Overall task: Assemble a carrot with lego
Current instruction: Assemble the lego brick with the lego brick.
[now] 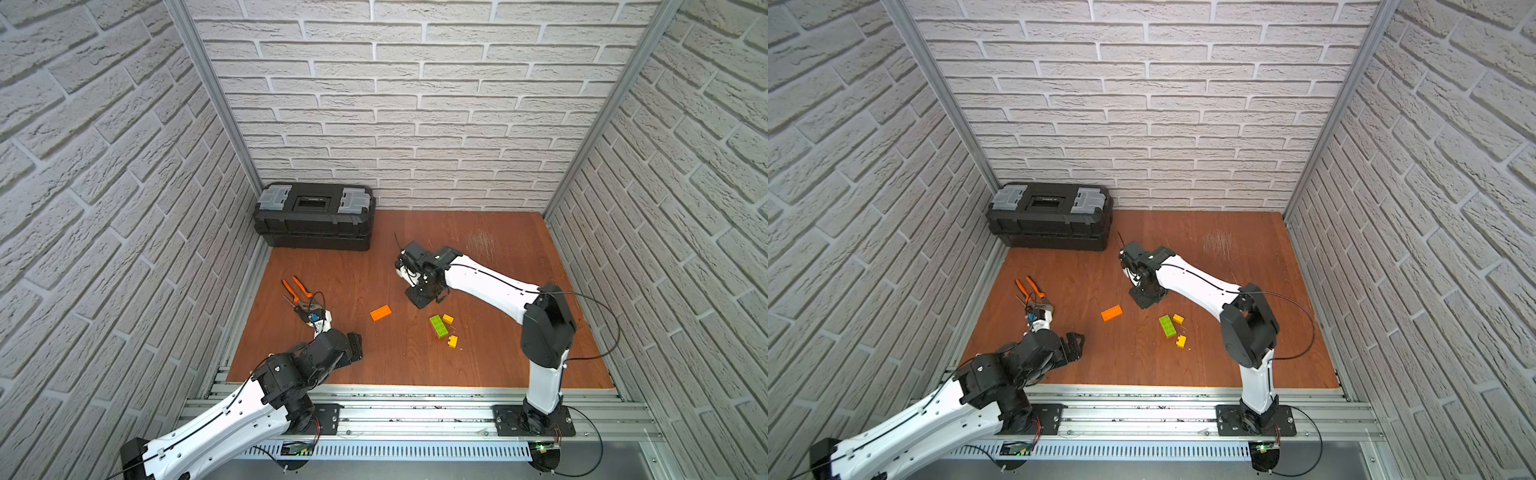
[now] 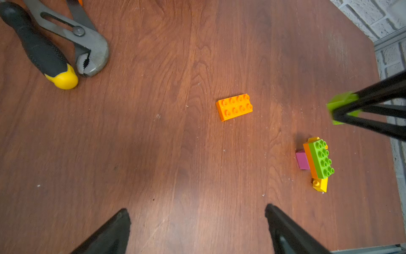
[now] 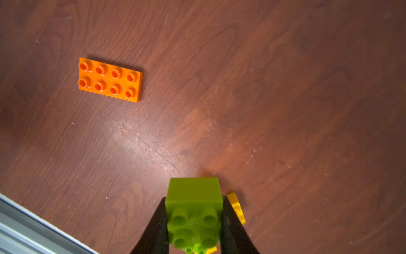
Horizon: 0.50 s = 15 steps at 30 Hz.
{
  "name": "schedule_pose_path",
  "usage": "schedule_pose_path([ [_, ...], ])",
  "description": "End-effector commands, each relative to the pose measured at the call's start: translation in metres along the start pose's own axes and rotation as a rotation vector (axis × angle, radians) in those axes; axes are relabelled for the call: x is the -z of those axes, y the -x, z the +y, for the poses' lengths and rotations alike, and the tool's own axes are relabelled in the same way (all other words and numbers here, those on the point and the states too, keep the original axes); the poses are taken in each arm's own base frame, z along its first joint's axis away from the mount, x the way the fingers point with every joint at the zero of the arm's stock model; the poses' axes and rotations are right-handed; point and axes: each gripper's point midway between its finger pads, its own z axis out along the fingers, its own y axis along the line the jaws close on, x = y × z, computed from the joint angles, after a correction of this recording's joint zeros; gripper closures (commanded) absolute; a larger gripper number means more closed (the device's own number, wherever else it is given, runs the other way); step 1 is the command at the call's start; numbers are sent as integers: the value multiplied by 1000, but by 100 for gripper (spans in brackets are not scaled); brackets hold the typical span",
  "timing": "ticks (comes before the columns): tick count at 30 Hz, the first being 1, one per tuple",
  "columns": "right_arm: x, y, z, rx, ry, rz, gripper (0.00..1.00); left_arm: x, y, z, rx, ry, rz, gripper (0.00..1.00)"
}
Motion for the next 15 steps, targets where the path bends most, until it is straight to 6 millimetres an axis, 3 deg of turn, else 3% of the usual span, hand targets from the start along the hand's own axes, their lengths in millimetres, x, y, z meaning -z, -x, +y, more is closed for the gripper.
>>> schedule_pose_path([
  [1,16,-30,-17,-99,-44,37,98,-3,2,-6,5,-23,-15,2],
  [7,10,-65,-24,-213,-47,64,98,-8,1,-13,-1,-37,-7,2],
  [15,-6,-75,-14,-285,9,27,98,-12,2,-24,-27,-39,13,2],
])
